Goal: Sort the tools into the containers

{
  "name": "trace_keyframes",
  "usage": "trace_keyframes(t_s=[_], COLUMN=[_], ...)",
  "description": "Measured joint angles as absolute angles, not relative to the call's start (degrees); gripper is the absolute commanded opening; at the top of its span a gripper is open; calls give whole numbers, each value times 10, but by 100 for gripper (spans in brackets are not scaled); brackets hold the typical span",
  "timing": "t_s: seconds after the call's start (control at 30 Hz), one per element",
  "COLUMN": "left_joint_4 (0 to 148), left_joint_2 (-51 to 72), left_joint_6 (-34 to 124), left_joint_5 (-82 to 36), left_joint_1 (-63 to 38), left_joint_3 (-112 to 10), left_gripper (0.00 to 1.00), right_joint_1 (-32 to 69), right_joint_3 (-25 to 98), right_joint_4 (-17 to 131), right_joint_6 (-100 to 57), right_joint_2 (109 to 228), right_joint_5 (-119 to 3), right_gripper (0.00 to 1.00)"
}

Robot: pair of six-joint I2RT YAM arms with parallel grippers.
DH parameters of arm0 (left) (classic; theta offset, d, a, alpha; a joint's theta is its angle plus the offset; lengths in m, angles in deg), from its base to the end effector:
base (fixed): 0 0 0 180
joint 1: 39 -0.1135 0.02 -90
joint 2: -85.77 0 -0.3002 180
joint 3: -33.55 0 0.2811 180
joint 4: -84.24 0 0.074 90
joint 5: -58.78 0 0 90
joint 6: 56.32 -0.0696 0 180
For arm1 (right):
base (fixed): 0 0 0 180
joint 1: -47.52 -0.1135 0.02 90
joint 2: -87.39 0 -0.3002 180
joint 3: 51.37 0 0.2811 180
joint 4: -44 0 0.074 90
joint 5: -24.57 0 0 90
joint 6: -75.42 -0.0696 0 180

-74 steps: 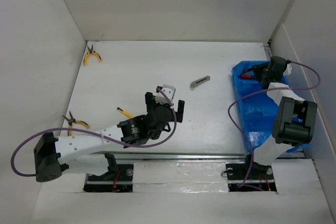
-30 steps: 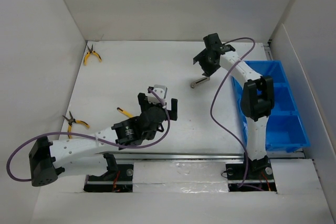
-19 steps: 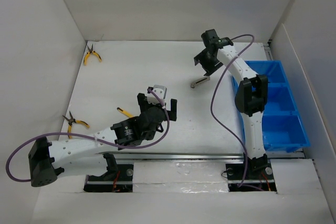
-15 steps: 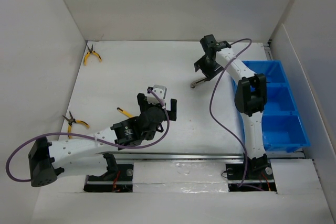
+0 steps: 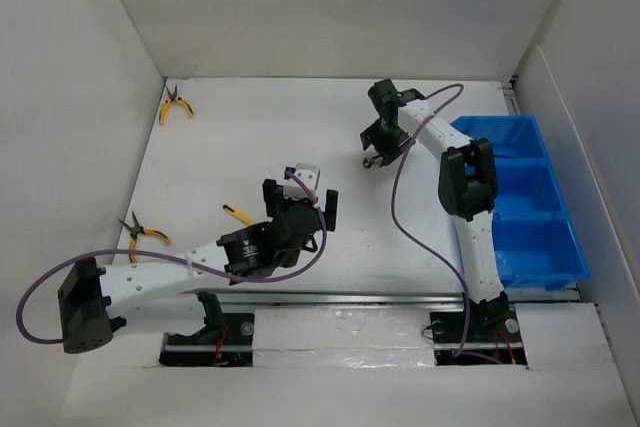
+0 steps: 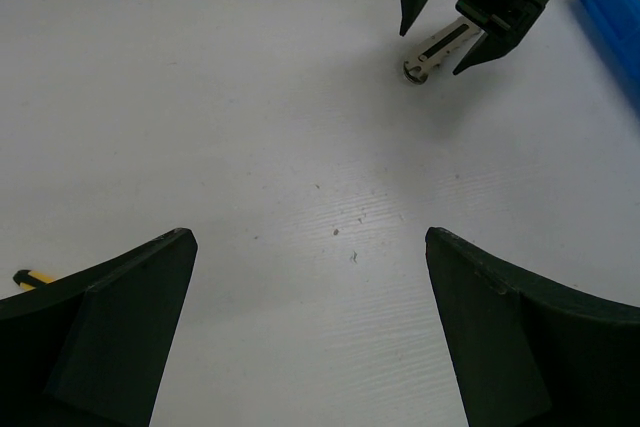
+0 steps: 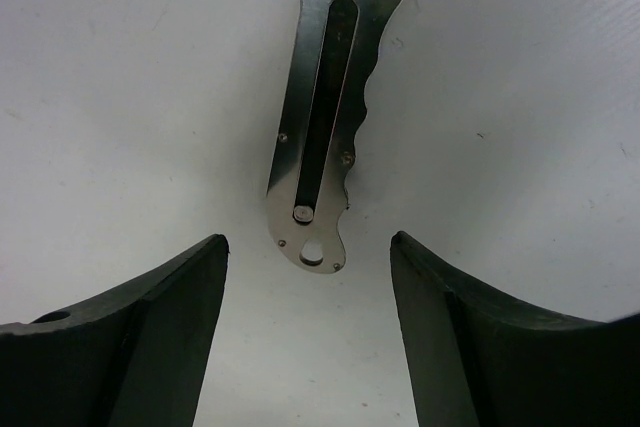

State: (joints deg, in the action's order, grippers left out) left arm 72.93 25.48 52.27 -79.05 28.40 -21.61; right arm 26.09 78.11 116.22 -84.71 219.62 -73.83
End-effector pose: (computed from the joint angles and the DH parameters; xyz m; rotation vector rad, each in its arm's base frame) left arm 0.1502 -0.2267 0.3149 0.1873 1.7625 -0.3120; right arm 0.5060 0.1877 0.1843 1.2010 2.5867 0.1236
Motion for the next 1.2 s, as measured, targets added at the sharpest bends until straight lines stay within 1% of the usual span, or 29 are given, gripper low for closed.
trace_keyframes(t_s=[0.47, 0.7, 0.83, 1.0, 1.2], left_joint_4=[725, 724, 722, 719, 718], left_joint_2=[235, 233, 233, 233, 233], left_joint_6=[523, 524, 525, 527, 529], left_joint_5=[-793, -796, -799, -806, -808], left_joint_1=[284, 284, 284, 284, 284], left_joint_3=[-216, -216, -217, -217, -217], left_gripper=[99, 99, 99, 99, 99], right_joint_1=[277, 288, 287, 283, 272], right_joint_3=[756, 762, 779, 806, 887], right_joint_4=[1122, 1114, 1125, 1148, 1214], right_joint_6=[-860, -860, -860, -860, -863], right_joint_2=[2202, 2216, 2225, 2240, 2282], right_joint_5=[-740, -727, -729, -740, -766], right_gripper=[70, 67, 64, 63, 62])
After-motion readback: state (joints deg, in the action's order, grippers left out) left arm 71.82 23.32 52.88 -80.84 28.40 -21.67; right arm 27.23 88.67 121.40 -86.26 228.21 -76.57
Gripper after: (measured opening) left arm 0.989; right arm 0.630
